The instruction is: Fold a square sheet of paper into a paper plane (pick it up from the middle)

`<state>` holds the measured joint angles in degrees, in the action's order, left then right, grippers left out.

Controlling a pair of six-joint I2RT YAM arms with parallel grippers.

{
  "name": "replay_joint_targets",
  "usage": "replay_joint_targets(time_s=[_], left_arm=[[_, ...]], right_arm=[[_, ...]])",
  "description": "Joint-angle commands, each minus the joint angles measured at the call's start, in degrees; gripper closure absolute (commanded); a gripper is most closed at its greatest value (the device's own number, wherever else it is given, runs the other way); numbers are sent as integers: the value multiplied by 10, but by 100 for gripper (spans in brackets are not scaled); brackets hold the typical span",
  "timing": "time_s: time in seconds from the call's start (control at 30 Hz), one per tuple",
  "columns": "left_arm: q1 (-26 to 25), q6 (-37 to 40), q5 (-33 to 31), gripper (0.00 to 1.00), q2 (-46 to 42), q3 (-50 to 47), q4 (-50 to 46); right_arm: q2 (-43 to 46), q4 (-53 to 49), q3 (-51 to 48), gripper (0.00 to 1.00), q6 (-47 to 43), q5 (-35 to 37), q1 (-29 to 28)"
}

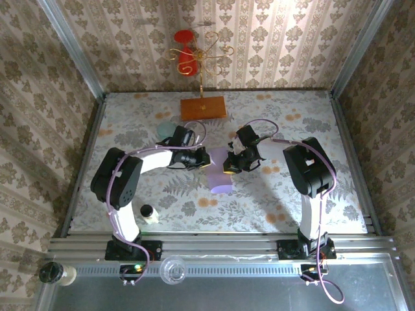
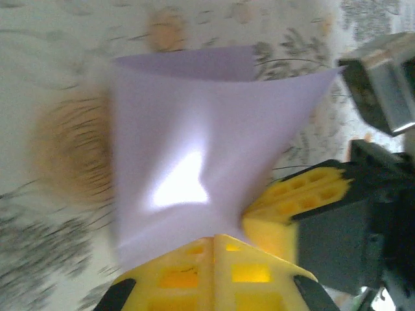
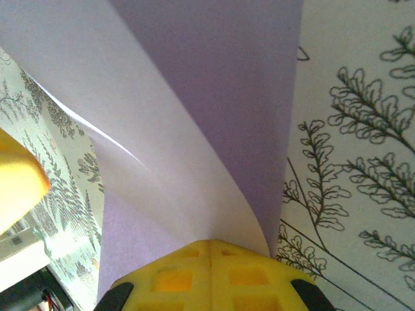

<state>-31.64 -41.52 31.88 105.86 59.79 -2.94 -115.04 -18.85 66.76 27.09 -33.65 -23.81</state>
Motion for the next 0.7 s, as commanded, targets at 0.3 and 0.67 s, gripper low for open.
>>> replay_joint_targets(time_s=[0.3,0.67], left_arm=[[17,-38,14,97,76,7,52],[60,-7,-1,97,15,-26,46]], right_arm=[[-88,-108,-53,95,-10,170,3],[-92,-98,-62,95,-6,169,5]])
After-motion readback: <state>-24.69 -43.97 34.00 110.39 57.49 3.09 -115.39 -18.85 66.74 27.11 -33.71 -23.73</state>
